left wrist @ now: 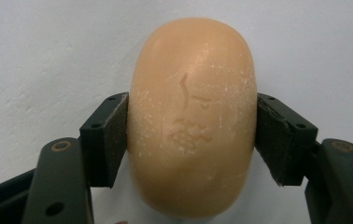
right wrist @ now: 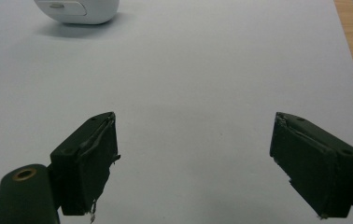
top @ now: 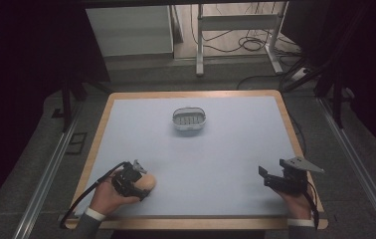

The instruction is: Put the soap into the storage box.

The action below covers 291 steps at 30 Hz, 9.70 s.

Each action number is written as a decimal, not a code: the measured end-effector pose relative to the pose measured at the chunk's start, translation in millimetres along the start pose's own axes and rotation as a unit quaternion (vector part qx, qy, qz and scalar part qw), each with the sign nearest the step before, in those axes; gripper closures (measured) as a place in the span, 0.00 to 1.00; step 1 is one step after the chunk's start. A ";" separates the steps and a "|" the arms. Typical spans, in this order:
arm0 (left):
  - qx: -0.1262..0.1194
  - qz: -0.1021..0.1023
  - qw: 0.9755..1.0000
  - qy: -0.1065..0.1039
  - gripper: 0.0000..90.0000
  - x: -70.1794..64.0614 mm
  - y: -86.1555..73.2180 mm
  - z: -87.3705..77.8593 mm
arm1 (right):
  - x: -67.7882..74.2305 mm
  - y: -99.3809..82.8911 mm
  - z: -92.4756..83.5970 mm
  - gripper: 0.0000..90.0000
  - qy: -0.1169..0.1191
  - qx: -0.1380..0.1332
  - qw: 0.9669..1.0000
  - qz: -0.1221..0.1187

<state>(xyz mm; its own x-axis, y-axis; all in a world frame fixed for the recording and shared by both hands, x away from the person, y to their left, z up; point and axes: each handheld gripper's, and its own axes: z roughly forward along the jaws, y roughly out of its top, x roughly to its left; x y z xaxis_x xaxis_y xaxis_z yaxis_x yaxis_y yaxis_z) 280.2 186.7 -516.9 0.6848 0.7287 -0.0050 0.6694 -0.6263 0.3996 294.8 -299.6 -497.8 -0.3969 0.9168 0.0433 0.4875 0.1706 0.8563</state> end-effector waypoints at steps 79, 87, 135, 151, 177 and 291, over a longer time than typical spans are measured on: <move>-0.048 -0.001 0.998 -0.030 0.36 33.9 35.3 -20.7 | -6.5 -3.5 -0.1 0.17 -0.013 0.004 1.000 0.013; -0.047 0.000 0.999 -0.025 0.36 37.1 42.8 -21.1 | -5.8 -4.0 1.5 0.17 -0.009 0.007 1.000 0.012; -0.043 0.008 0.999 -0.018 0.36 53.3 73.4 -15.2 | -8.5 -5.4 1.7 0.17 -0.013 0.010 1.000 0.012; -0.050 0.018 0.999 -0.013 0.36 56.1 90.5 -17.5 | -8.1 -5.6 2.3 0.17 -0.011 0.011 1.000 0.012; -0.044 0.026 0.999 -0.007 0.36 64.8 116.0 -19.0 | -8.6 -6.3 3.1 0.16 -0.011 0.012 1.000 0.011; -0.015 0.092 0.996 -0.010 0.36 83.4 246.0 16.0 | -14.8 -9.8 4.6 0.17 -0.018 0.022 1.000 0.012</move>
<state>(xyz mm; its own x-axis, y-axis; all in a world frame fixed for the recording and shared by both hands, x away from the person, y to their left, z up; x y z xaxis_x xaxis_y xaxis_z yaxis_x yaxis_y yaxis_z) 506.6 89.0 -433.7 0.8002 0.5975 0.0528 0.5242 -0.7394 0.4225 299.4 -313.2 -509.2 -0.3574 0.9329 0.0450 0.5301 0.1629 0.8321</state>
